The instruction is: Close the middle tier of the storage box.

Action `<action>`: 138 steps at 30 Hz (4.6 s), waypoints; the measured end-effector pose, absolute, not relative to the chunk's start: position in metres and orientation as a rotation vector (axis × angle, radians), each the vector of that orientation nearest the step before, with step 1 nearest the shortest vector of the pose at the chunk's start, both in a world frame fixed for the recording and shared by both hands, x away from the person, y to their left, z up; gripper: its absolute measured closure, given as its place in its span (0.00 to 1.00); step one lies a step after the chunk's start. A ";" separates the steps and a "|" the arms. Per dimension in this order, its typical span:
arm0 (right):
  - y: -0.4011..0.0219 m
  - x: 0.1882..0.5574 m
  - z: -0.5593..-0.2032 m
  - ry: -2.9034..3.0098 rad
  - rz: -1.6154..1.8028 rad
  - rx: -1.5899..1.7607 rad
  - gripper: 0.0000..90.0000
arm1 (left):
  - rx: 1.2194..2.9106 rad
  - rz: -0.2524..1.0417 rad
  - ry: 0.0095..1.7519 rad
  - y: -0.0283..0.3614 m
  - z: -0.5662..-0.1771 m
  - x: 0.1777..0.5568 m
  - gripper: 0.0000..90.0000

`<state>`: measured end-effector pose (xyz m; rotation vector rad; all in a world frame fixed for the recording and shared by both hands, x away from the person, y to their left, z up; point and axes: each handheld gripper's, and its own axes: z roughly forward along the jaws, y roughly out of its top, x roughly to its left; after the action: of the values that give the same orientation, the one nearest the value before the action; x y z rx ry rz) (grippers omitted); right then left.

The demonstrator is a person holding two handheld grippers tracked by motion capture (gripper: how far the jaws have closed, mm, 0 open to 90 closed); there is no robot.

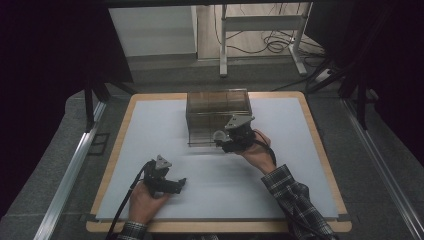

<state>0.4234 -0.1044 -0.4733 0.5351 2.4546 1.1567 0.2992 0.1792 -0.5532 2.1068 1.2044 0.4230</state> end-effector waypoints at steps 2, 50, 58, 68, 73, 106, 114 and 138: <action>-0.105 0.421 -0.473 2.461 1.162 0.527 0.33 | 2.106 0.423 1.204 0.179 -0.553 0.299 0.00; -0.117 0.382 -0.499 2.635 1.140 0.377 0.12 | 2.109 0.427 1.204 0.179 -0.553 0.299 0.00; -0.116 0.383 -0.507 2.650 1.130 0.389 0.12 | 2.108 0.423 1.206 0.179 -0.553 0.299 0.00; -0.116 0.388 -0.515 2.656 1.114 0.396 0.12 | 2.108 0.423 1.206 0.179 -0.553 0.299 0.00; -0.115 0.391 -0.520 2.668 1.106 0.408 0.12 | 2.107 0.423 1.206 0.179 -0.553 0.299 0.00; -0.109 0.409 -0.520 2.658 1.131 0.448 0.12 | 2.107 0.423 1.206 0.179 -0.553 0.299 0.00; -0.108 0.415 -0.520 2.649 1.131 0.466 0.12 | 2.107 0.424 1.206 0.179 -0.553 0.299 0.00; -0.104 0.432 -0.518 2.626 1.139 0.506 0.12 | 2.106 0.424 1.206 0.179 -0.553 0.299 0.00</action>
<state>0.4321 -0.1039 -0.5182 0.5059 2.6260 1.1390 0.2992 0.1792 -0.5532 2.1063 1.2058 0.4245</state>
